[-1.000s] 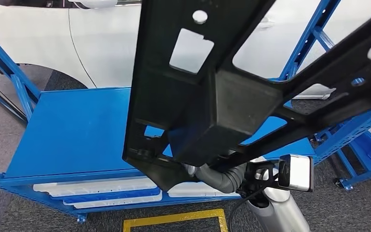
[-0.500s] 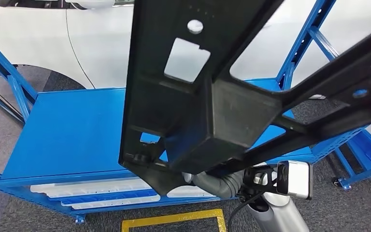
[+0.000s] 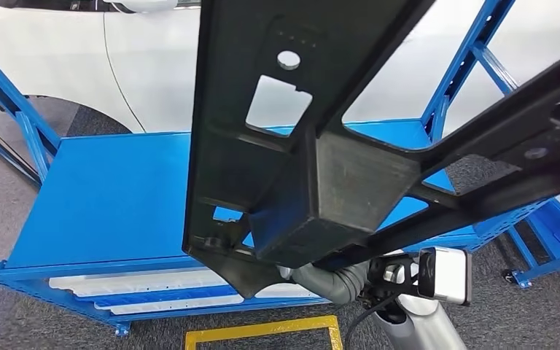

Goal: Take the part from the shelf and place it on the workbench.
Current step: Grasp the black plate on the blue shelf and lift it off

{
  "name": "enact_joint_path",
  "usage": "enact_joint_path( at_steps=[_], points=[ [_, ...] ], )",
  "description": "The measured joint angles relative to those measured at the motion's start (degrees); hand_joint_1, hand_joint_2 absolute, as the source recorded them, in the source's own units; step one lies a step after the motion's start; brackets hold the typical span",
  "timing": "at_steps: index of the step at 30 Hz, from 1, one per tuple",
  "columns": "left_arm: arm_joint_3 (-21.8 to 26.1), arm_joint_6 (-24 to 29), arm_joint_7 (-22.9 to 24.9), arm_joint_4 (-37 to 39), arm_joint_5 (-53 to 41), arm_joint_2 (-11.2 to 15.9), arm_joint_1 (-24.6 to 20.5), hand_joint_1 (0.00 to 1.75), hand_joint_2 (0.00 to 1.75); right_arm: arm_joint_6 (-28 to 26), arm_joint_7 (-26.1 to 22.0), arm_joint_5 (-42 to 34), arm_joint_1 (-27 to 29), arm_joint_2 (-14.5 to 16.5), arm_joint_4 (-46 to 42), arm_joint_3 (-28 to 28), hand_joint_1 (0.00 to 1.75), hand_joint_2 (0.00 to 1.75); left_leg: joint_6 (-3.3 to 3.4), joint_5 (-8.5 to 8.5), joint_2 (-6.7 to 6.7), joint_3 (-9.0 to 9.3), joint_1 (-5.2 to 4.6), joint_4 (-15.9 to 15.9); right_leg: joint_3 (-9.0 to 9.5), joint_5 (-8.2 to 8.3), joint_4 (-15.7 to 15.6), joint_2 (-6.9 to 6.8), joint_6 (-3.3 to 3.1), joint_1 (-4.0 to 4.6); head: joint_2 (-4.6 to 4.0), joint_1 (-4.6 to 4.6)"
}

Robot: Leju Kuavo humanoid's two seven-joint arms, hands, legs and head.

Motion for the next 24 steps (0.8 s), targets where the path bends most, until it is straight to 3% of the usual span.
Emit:
enact_joint_path(
  at_steps=[2,4,7,8,9,10,12,14,17,19,22,23,24],
  points=[
    [0.0,0.2,0.1,0.0,0.0,0.0,0.0,0.00,1.75,-0.2,-0.1,0.3,0.3,-0.1,0.0,0.0,1.75,1.75,-0.63,-0.07,-0.02,-0.06,0.03,-0.1,-0.04,0.21,-0.2,-0.06,-0.61,-0.11,0.00,0.00],
    [0.0,0.3,0.1,0.0,0.0,0.1,0.0,0.00,1.75,-0.2,-0.1,0.4,0.4,-0.2,-0.1,0.0,1.75,1.75,-1.17,-1.55,0.06,-0.92,0.02,1.9,0.18,0.45,-0.7,-0.21,-1.26,-0.44,0.00,0.00],
    [0.0,0.3,0.1,0.0,-0.1,0.1,-0.2,0.00,1.75,-0.2,-0.2,0.3,0.8,-0.4,-0.2,0.0,1.75,1.75,-1.66,-6.94,0.13,-5.83,0.07,12.6,0.26,0.47,-0.8,-0.42,-1.73,-0.48,0.00,0.00],
    [0.0,0.3,0.1,0.0,0.0,0.1,-0.2,0.00,1.75,-0.3,-0.3,0.1,1.0,-0.5,-0.2,0.0,1.75,1.75,-1.75,-7.92,0.13,-7.36,0.09,15.8,0.27,0.45,-0.8,-0.44,-1.76,-0.44,0.00,0.00],
    [0.0,0.3,0.1,0.0,0.0,0.1,-0.3,0.00,1.75,-0.3,-0.5,-0.1,1.2,-0.7,-0.1,0.0,1.75,1.75,-1.80,-7.80,0.14,-8.02,0.11,17.0,0.30,0.41,-0.8,-0.44,-1.78,-0.42,0.00,0.00],
    [0.0,0.3,0.2,0.0,0.1,0.1,-0.3,0.00,1.75,-0.3,-0.6,-0.3,1.3,-0.8,0.0,0.0,1.75,1.75,-1.79,-6.48,0.15,-7.49,0.14,15.8,0.39,0.36,-0.7,-0.39,-1.75,-0.41,0.00,0.00],
    [0.0,0.3,0.4,0.0,0.1,0.1,-0.1,0.00,1.75,-0.5,-1.0,-0.8,1.3,-1.2,0.2,0.0,1.75,1.75,-1.61,-2.25,0.34,-3.84,0.20,8.0,0.65,0.11,-0.5,-0.23,-1.51,-0.37,0.00,0.00],
    [0.0,0.3,0.6,0.0,0.2,0.1,0.0,0.00,1.75,-0.9,-1.2,-1.0,1.3,-1.5,0.3,0.0,1.75,1.75,-1.16,-0.05,0.58,-0.85,0.16,1.6,0.59,-0.19,-0.1,-0.09,-1.03,-0.13,0.00,0.00],
    [0.0,0.3,0.8,0.0,0.3,0.1,0.0,0.00,1.75,-1.3,-1.5,-1.3,1.4,-1.8,0.5,0.0,1.75,1.75,-0.22,0.14,0.39,-0.60,0.07,0.4,0.22,-0.26,0.1,-0.10,-0.21,0.00,0.00,0.00],
    [0.0,0.4,1.0,0.0,0.5,0.0,0.0,0.00,1.75,-1.4,-2.0,-1.5,1.5,-2.1,0.7,0.0,1.75,1.75,0.44,0.41,0.37,-0.65,0.22,0.2,-0.41,-1.58,1.8,-0.14,0.44,-0.13,0.00,0.00],
    [0.0,0.4,1.1,0.0,0.7,0.0,0.0,0.00,1.75,-1.5,-3.1,-1.5,2.1,-2.6,1.0,-0.1,1.75,1.75,0.97,0.62,0.46,-0.90,0.28,0.1,-4.81,-7.07,11.7,-0.18,1.18,-0.38,0.00,0.00],
    [0.0,0.4,1.1,0.0,0.8,0.0,0.0,0.00,1.75,-1.5,-3.3,-1.5,2.5,-2.8,1.2,-0.1,1.75,1.75,1.00,0.64,0.47,-1.02,0.24,0.1,-6.35,-8.28,15.0,-0.18,1.28,-0.43,0.00,0.00],
    [0.0,0.4,1.1,0.0,0.8,0.0,0.0,0.00,1.75,-1.5,-3.5,-1.4,2.8,-2.9,1.4,-0.1,1.75,1.75,1.02,0.65,0.46,-1.10,0.22,0.2,-7.13,-8.51,16.7,-0.18,1.29,-0.46,0.00,0.00]
  ],
)
